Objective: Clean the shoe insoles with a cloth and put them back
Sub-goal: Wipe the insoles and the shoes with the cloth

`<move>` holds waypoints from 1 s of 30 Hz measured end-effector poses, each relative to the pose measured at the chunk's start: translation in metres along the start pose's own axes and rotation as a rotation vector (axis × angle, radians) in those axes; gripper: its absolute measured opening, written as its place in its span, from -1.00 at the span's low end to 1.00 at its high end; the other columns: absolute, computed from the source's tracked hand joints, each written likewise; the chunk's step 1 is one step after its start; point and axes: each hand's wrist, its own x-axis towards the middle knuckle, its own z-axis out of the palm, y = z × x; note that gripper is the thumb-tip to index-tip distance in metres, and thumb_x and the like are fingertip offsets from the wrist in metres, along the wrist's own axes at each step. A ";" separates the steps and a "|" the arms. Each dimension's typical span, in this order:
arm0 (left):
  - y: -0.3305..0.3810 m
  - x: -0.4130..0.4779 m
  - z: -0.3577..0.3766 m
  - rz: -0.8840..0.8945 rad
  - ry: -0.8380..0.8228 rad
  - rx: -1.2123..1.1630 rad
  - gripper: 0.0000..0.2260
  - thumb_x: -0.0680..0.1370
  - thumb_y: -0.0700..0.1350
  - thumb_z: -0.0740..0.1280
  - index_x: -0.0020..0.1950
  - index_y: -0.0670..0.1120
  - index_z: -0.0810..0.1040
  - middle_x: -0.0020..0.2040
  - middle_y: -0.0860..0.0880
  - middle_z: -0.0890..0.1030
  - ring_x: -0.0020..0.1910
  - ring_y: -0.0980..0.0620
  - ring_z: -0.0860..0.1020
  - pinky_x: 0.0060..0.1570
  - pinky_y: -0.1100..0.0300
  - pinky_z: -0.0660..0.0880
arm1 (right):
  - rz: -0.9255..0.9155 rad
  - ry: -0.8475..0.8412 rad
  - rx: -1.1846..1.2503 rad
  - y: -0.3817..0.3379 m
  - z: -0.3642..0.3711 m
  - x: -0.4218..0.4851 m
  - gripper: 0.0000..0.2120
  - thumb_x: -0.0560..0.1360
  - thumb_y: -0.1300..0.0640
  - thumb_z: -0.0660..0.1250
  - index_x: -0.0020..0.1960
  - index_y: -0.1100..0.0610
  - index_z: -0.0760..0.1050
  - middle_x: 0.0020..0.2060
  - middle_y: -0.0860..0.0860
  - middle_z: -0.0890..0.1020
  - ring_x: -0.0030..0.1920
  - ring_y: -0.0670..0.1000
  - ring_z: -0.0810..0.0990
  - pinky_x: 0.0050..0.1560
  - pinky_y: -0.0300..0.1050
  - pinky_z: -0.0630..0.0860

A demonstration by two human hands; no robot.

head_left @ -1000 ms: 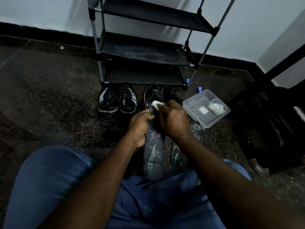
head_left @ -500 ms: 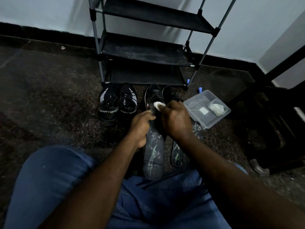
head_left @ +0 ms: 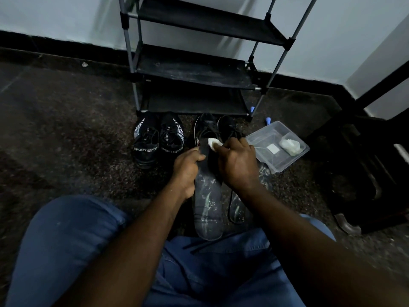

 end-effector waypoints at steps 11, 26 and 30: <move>-0.002 0.004 -0.002 -0.004 -0.005 -0.075 -0.64 0.53 -0.29 0.17 0.26 -0.23 0.62 0.05 -0.24 0.66 -0.05 -0.15 0.62 -0.08 0.07 0.56 | 0.092 0.061 0.112 -0.017 0.003 -0.004 -0.49 0.51 -0.08 0.03 0.28 -0.05 0.63 0.00 0.04 0.63 0.02 0.16 0.51 -0.04 0.07 0.44; 0.003 0.019 -0.014 -0.201 0.026 -0.156 -0.45 0.60 0.19 0.27 0.05 -0.31 0.69 0.06 -0.32 0.67 0.01 -0.22 0.65 0.21 -0.05 0.55 | -0.198 0.078 0.145 -0.030 0.015 -0.025 -0.63 0.52 -0.06 0.20 0.24 -0.10 0.64 -0.07 0.03 0.57 -0.04 0.15 0.50 -0.10 0.08 0.44; 0.003 0.020 -0.012 -0.193 0.036 -0.172 -0.47 0.60 0.14 0.29 0.28 -0.30 0.61 0.22 -0.32 0.64 0.12 -0.24 0.65 0.08 -0.01 0.63 | -0.176 0.064 0.048 -0.022 0.008 -0.017 -0.63 0.50 -0.07 0.24 0.27 -0.16 0.62 -0.03 -0.01 0.60 -0.01 0.13 0.49 -0.06 0.06 0.39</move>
